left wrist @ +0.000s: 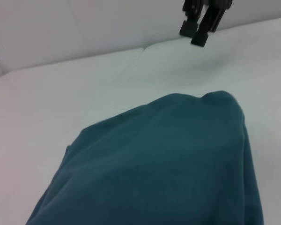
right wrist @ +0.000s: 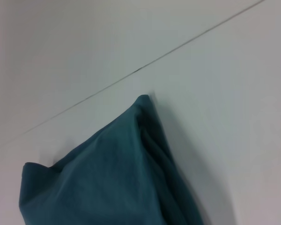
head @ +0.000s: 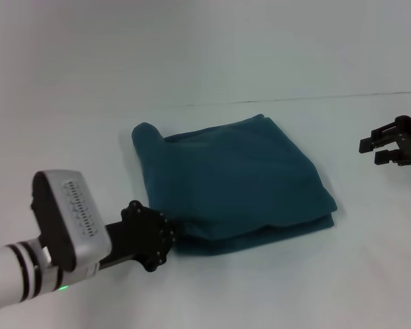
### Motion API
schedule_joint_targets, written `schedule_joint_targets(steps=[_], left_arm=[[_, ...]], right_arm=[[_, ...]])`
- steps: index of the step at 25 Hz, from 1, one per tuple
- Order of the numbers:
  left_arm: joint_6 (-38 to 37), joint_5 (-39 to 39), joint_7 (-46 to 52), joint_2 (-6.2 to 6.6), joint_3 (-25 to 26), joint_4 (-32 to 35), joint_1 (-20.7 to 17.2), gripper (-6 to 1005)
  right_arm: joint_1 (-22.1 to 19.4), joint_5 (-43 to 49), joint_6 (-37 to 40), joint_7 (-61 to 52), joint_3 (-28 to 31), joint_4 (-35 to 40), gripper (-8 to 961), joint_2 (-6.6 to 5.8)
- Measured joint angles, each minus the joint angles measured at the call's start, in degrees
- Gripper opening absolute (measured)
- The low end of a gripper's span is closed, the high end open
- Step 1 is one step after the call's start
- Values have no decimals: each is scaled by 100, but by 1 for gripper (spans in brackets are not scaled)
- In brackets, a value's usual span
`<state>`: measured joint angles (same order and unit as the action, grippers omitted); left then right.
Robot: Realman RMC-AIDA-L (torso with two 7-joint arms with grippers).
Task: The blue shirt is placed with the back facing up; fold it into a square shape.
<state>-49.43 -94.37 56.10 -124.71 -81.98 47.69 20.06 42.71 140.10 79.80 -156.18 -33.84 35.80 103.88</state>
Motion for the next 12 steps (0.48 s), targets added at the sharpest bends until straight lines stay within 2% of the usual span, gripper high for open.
schedule_joint_targets(steps=[5,12], left_arm=[[-259,370,-578,0,223,-85,-160,32],[-420,448,-1108,0,384,-327,-212,32]], right_arm=[[0,0,-3,0,0,-3,445,0],[15,0,-10,0,0,-4,445,0]])
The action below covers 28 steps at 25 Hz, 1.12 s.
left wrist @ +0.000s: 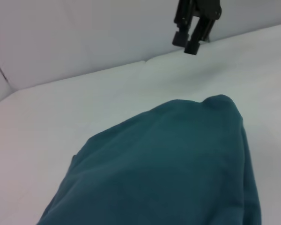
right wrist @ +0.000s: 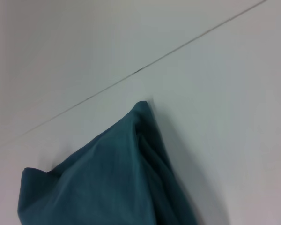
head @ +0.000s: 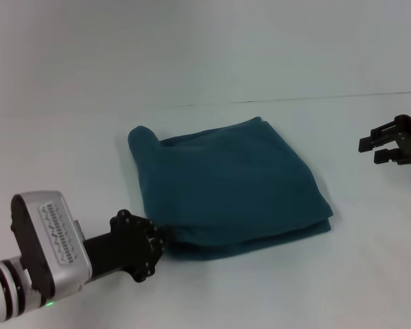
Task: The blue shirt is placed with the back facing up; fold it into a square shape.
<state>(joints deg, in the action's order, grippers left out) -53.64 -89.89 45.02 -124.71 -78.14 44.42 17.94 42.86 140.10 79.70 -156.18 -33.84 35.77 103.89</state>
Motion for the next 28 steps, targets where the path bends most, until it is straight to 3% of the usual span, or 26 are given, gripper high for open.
schedule_joint_targets(steps=[12,18,23,28], left_arm=[[-85,499,-325,0,125,-262,-3,32],[-227,689,-394,0,269,-339,-10,202],[-856,838,-431,4,993,-485,-40,423],[-1366,962,400,35,1541,-549,-25,531]], right_arm=[[12,0,-43,7,0,-9,446,0],[12,1,-56,24,0,-13,446,0],[13,1,-61,33,0,-20,446,0],[39,0,-61,48,-15,-20,446,0]])
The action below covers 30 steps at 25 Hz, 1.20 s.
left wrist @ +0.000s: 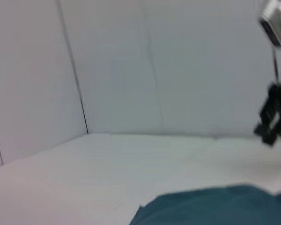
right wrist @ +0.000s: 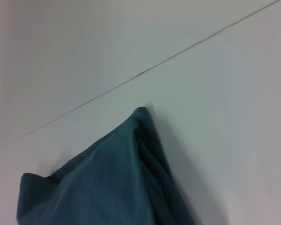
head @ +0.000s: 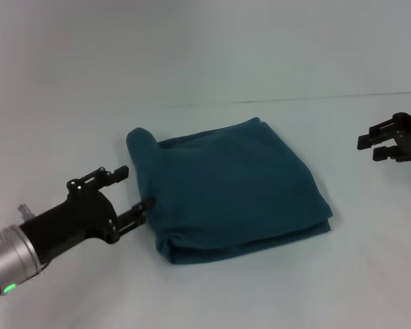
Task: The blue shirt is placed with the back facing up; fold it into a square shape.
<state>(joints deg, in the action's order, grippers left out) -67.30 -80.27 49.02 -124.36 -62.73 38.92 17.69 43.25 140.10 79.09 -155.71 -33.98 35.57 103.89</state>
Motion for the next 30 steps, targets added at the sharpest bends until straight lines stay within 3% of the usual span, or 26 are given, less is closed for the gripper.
schedule_joint_targets(steps=[3,4,5,6,16,21,30], left_arm=[[-38,-158,1274,18,-4,206,45,595],[-38,-158,1274,18,-4,206,45,617],[-138,-393,2402,34,4,389,94,638],[-189,-485,2686,37,9,438,105,660],[-745,-1298,6114,60,80,585,253,665],[-560,-1982,7992,176,240,281,525,663],[-275,-2173,8389,211,418,-298,846,663]], right_arm=[[5,0,1,2,-25,0,446,0],[4,0,1,3,-29,0,446,0],[0,0,4,3,-29,0,446,0],[-6,0,9,4,-23,1,446,0],[-5,0,53,6,-29,3,446,-9],[5,0,66,6,-37,3,445,-3],[28,0,52,21,-38,2,445,0]])
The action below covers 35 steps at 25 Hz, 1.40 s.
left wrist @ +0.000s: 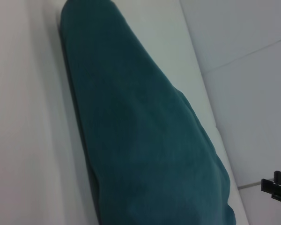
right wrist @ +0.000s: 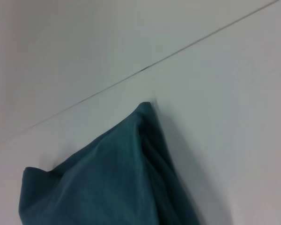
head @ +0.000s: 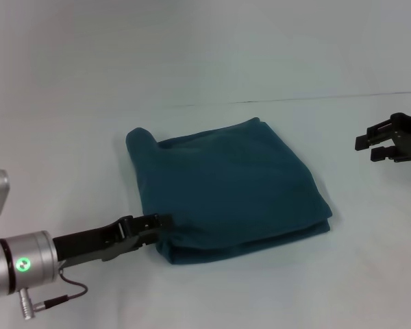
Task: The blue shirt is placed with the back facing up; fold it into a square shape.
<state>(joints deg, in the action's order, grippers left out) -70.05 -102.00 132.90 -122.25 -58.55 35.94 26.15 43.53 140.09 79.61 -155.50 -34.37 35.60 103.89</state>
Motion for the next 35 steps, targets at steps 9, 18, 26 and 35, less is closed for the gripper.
schedule_joint_targets(steps=[9,18,26,35], left_arm=[[294,-17,-56,-53,-94,-316,190,662],[-971,-460,-299,35,382,-292,67,662],[-1075,-540,-240,28,1066,-259,174,661],[-580,-570,22,-152,982,-633,731,658]], right_arm=[[6,0,-21,4,0,0,445,9],[-25,0,-34,17,0,0,445,9],[-37,1,-33,68,31,0,445,17],[4,1,-34,72,0,-3,446,39]])
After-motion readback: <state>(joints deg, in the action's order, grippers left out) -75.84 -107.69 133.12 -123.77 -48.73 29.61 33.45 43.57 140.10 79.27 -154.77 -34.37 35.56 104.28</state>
